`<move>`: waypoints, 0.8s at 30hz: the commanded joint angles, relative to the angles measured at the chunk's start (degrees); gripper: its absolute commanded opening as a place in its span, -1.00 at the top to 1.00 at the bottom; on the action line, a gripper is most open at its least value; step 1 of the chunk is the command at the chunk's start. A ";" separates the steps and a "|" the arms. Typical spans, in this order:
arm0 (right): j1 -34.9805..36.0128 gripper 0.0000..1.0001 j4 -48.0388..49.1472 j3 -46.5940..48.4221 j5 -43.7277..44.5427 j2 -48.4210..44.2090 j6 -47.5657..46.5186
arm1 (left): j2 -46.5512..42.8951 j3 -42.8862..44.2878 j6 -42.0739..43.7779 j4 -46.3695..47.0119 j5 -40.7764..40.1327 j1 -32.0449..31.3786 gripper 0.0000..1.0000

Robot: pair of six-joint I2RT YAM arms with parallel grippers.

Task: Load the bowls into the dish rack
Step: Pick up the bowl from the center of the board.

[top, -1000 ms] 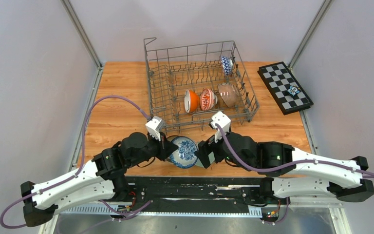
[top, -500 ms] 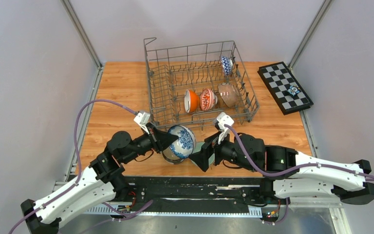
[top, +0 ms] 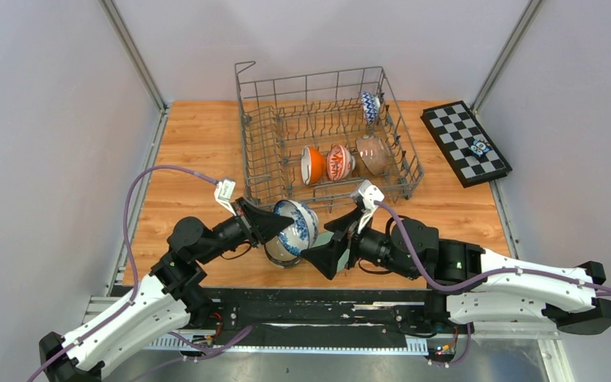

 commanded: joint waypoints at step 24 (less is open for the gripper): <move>-0.56 -0.79 11.12 -1.07 -3.02 0.54 -0.71 | -1.62 -0.51 -4.22 9.06 1.02 0.64 1.00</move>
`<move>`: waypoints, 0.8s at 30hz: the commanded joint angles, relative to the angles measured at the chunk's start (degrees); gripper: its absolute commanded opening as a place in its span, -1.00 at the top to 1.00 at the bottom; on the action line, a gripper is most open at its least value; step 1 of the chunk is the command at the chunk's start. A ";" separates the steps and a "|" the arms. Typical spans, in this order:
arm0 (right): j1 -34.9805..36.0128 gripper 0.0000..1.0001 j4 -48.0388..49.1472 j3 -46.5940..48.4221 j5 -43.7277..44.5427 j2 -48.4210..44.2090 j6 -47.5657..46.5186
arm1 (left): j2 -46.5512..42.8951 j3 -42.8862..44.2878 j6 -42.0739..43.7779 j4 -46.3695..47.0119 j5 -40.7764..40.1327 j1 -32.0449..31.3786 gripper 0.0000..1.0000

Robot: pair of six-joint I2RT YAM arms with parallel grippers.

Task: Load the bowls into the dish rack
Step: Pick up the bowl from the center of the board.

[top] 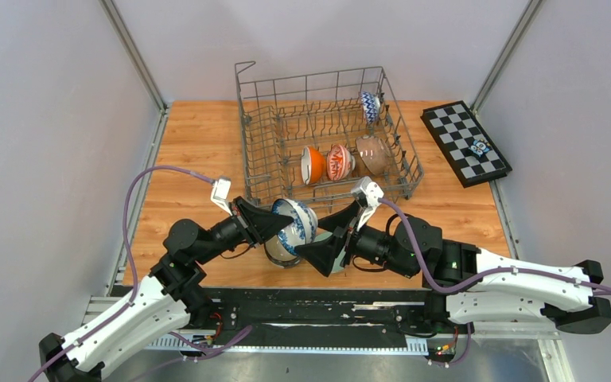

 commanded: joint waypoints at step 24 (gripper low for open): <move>-0.58 0.87 3.74 0.39 -1.46 1.92 -0.89 | -0.19 -0.02 -1.33 5.56 -1.14 0.59 1.00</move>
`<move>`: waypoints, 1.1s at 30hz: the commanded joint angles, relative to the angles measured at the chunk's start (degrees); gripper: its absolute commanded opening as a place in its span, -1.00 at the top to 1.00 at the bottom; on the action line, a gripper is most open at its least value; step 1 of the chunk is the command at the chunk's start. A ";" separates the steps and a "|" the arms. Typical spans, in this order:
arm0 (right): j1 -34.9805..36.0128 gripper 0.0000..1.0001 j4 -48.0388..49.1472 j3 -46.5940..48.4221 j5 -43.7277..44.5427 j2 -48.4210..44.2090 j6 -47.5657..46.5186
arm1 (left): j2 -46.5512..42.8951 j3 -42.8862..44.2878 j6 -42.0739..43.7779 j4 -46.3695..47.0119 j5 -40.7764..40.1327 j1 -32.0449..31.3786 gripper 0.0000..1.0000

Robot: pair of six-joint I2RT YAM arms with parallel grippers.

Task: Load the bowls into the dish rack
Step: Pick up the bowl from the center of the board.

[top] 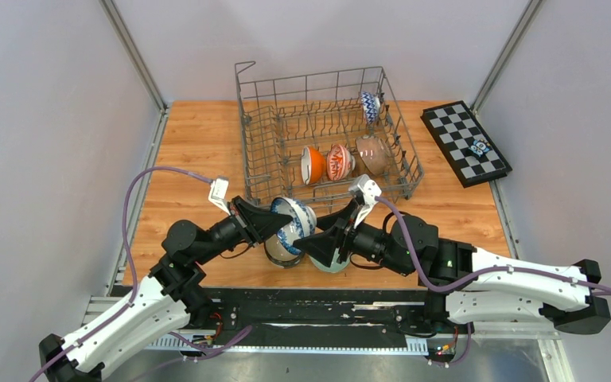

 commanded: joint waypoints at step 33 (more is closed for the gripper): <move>-0.17 0.95 -3.47 6.86 6.95 1.60 -5.08 | -3.23 3.47 4.11 -13.38 -6.73 0.55 -0.45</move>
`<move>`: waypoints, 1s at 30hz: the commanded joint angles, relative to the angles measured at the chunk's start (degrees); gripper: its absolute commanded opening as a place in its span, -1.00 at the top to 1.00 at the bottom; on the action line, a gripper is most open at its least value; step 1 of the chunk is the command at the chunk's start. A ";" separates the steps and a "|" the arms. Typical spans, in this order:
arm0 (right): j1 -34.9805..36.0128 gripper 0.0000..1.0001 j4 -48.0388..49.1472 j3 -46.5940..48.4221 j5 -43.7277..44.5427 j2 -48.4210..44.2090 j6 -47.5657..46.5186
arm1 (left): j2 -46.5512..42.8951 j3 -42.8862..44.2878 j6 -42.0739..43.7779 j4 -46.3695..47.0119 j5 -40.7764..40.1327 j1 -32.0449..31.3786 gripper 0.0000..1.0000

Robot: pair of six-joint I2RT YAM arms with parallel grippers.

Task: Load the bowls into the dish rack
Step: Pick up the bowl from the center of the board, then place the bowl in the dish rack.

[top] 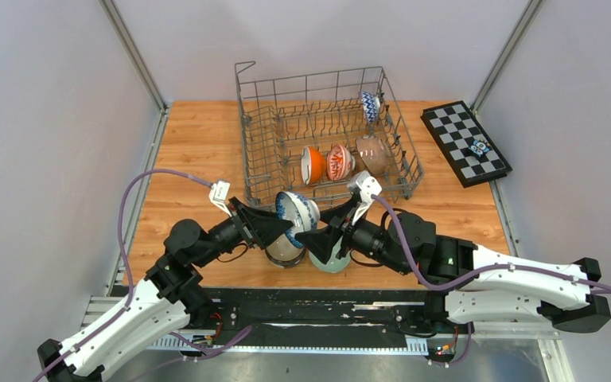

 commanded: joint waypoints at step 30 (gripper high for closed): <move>-28.16 0.95 -8.90 24.75 -0.98 15.62 -18.92 | -2.80 31.51 28.86 -51.31 -21.98 0.32 -1.00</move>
